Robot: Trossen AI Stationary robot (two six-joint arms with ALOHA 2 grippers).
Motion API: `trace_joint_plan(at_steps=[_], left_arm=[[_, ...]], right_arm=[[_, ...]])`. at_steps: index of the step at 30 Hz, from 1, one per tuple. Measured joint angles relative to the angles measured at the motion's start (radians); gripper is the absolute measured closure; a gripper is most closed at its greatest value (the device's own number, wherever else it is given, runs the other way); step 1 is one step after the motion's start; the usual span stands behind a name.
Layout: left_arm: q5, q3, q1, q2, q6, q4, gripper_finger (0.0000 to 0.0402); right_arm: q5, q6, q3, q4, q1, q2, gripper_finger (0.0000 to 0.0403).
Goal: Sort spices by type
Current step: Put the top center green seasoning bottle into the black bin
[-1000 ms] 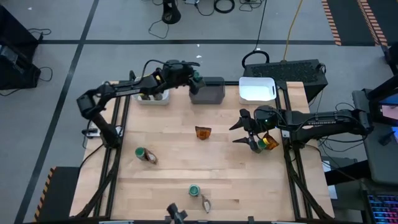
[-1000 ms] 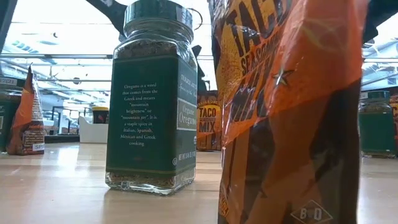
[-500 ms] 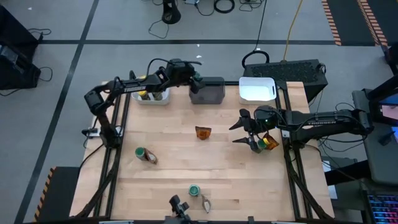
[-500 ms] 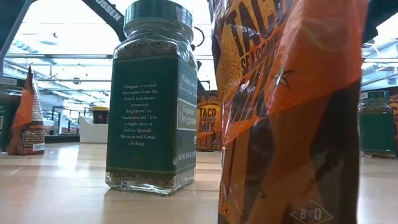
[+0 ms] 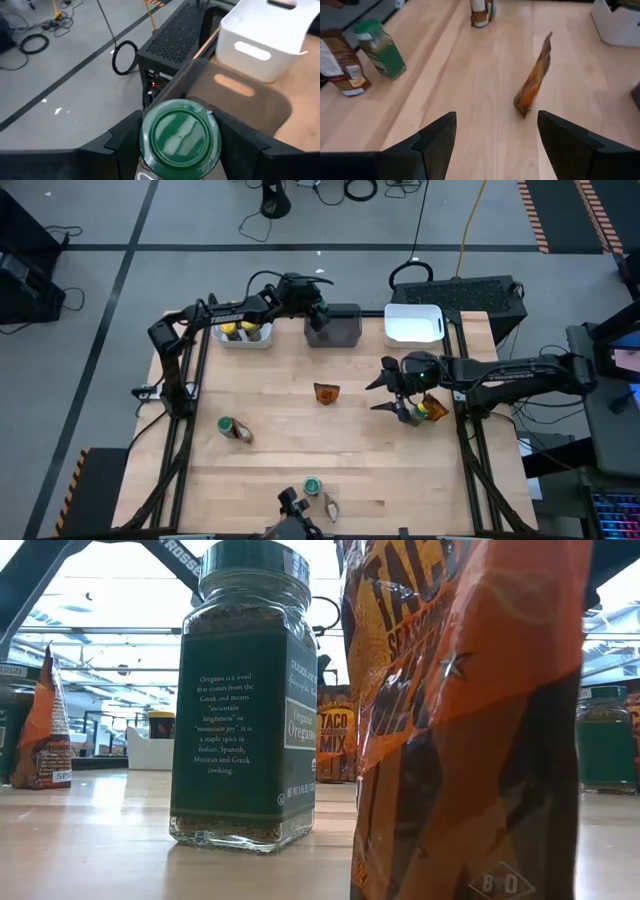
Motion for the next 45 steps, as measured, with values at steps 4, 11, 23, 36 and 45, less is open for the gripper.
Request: trace_joint_plan(at_steps=[4,11,23,36,45], left_arm=[[0.002,0.000,0.008,0.014,0.043,-0.020,0.0187],[0.082,0.000,0.034,0.013,0.131,-0.036,0.0182],[0.226,-0.001,0.094,0.012,0.148,-0.062,0.0179],[0.314,0.002,0.104,0.012,0.148,-0.059,0.0179],[0.310,0.005,0.137,0.046,0.148,-0.060,0.0179]], right_arm=[[0.012,0.002,0.000,0.012,0.000,0.037,0.0140],[0.006,0.022,0.000,0.070,0.000,0.067,0.0140],[0.006,0.050,0.000,0.076,0.000,0.068,0.0140],[0.006,0.051,0.000,0.075,0.000,0.068,0.0140],[0.006,0.048,0.000,0.076,0.000,0.068,0.0140]])
